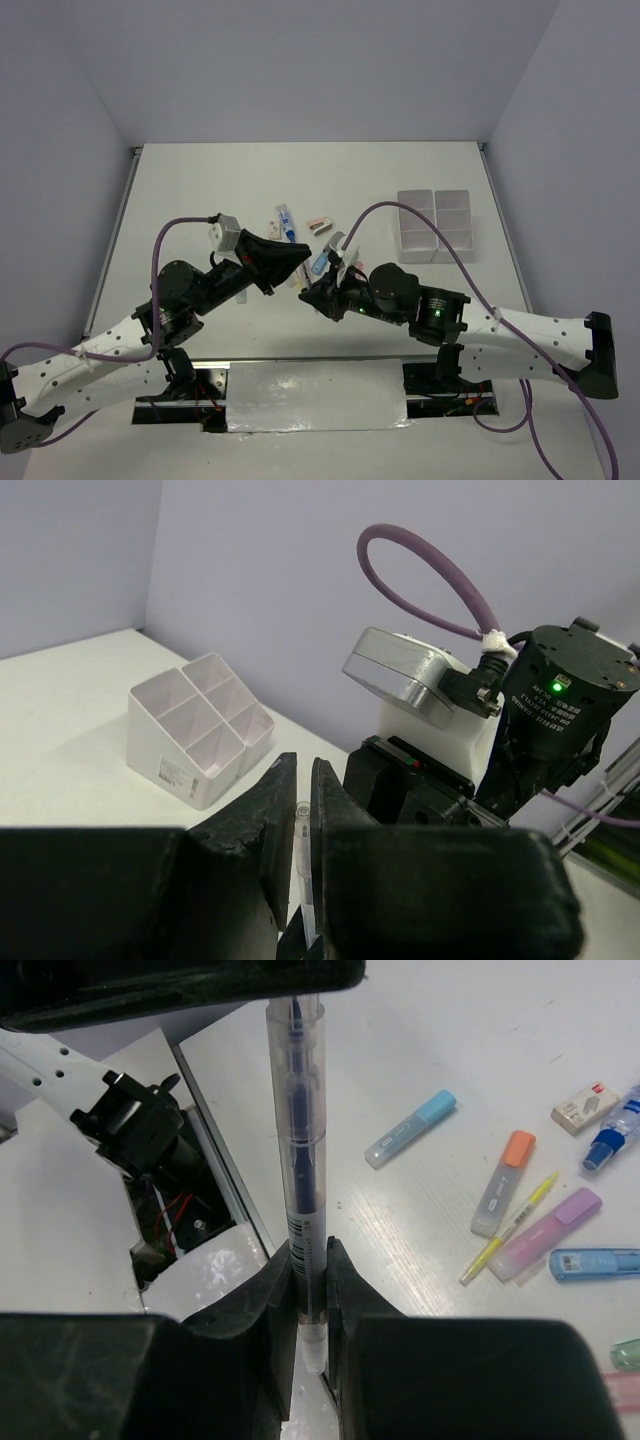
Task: Sort the stationery into containers
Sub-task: Close the pen cap on the pen.
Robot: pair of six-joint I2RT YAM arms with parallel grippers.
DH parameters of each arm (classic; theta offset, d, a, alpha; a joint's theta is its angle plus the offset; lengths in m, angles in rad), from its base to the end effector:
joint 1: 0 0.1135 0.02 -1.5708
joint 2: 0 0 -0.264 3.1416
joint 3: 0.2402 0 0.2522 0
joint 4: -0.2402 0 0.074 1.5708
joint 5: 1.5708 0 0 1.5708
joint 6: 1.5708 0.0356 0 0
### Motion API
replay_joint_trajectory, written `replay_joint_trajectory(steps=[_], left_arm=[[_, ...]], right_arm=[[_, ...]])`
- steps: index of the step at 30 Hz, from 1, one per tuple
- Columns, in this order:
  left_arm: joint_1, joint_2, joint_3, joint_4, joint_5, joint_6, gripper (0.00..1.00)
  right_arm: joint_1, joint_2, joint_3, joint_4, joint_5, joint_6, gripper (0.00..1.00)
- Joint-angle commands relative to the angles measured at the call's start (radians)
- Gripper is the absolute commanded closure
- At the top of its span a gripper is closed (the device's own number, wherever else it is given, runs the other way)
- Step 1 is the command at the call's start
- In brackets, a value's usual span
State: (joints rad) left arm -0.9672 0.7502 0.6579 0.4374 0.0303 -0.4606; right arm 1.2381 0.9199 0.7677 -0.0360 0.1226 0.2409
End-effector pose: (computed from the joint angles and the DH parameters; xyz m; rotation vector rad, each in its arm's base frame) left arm 0.1010 -0.1483 0.3677 0.3601 1.2770 -1.2504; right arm 0.0755 0.2053 0.3252 -0.8056 1.6770 0.9520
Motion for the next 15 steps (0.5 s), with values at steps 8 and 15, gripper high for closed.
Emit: replay_joint_trajectory(steps=[8,15], left_arm=[[-0.01,0.04,-0.086,-0.035,0.068,-0.059,1.0],[-0.013,0.069,-0.148,0.014,0.095,-0.092,1.0]], right_arm=[[-0.08,0.048,0.263,0.145,0.057,-0.094,1.0],[-0.137,0.086,0.36,0.133,0.002,-0.103,1.0]])
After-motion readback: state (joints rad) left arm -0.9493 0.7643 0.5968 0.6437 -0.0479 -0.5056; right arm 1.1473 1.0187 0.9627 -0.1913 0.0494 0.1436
